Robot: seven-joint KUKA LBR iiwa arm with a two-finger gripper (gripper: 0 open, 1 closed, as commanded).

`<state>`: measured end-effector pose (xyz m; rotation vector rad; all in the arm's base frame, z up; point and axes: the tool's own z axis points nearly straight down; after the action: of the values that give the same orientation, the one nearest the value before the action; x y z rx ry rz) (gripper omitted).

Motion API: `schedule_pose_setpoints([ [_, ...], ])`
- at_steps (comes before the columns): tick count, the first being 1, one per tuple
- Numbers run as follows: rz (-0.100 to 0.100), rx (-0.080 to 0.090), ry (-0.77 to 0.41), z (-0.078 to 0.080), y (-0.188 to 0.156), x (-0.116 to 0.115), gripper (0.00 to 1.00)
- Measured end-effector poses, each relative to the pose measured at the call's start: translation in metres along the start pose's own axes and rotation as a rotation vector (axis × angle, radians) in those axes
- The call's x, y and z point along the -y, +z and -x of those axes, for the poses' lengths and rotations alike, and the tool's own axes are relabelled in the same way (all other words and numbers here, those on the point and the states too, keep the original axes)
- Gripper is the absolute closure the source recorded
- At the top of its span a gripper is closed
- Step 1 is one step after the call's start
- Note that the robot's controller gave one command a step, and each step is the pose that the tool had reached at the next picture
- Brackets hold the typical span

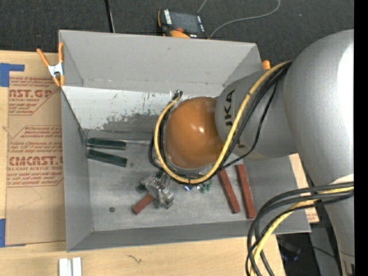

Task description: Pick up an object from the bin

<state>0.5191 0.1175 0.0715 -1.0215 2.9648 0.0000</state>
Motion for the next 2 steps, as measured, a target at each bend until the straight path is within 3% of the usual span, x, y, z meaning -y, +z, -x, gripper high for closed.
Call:
schedule_pose_setpoints([
  [1,0.003,0.000,-0.423,0.069,0.001,-0.021,1.00],
  [2,0.005,-0.002,-0.666,0.122,0.001,-0.045,1.00],
])
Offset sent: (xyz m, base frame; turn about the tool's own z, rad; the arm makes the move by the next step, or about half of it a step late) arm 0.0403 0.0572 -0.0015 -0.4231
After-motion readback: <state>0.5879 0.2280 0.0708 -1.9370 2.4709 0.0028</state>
